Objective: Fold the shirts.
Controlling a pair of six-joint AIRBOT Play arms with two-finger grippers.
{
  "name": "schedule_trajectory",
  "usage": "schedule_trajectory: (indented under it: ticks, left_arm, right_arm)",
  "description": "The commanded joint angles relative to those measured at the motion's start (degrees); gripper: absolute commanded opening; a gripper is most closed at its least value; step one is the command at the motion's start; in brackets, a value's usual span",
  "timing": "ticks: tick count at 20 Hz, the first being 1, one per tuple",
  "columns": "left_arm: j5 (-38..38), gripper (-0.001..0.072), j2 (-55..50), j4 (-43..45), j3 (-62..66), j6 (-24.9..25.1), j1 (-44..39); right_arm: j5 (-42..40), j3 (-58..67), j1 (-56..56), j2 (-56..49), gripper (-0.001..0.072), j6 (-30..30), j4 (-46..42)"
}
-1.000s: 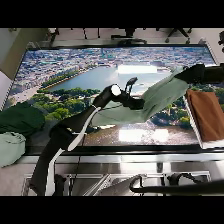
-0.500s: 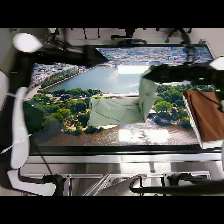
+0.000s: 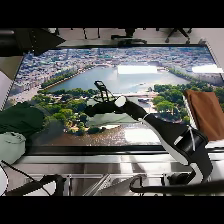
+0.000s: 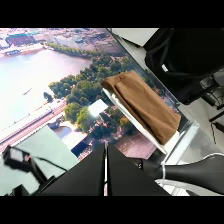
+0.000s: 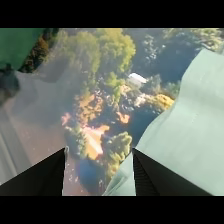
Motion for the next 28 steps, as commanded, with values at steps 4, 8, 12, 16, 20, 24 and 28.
schedule_trajectory:
  ticks: [4,8,12,16,20,24,28]
  left_arm:
    - [-0.46,0.0017,0.63,0.09,-0.02,0.24,0.35]
    - [-0.33,0.0018,0.55,0.07,-0.02,0.20,0.61]
    - [-0.31,0.0018,0.55,0.04,-0.02,0.20,0.44]
    - [-0.31,0.0018,0.52,0.07,-0.02,0.20,0.44]
    - [-1.01,0.0018,0.52,0.04,-0.02,0.20,0.42]
    - [-1.27,0.0018,0.52,0.04,-0.02,0.20,0.31]
    - [-1.88,0.0018,0.52,0.00,-0.02,0.17,0.31]
  right_arm:
    - [8.31,0.17,-10.54,8.20,0.0461,-0.96,-3.67]
    - [24.06,0.15,-29.31,14.62,0.0510,11.58,-17.81]
    - [36.17,-3.04,-39.78,11.54,0.0641,18.64,-24.13]
    - [37.57,-7.87,-38.03,4.52,0.0640,16.26,-20.72]
    - [36.70,-7.85,-35.58,-0.17,0.0637,13.53,-16.41]
    - [36.87,-7.78,-34.88,-0.83,0.0251,7.56,-9.27]
    - [38.51,-4.76,-36.98,0.42,0.0021,3.98,1.22]
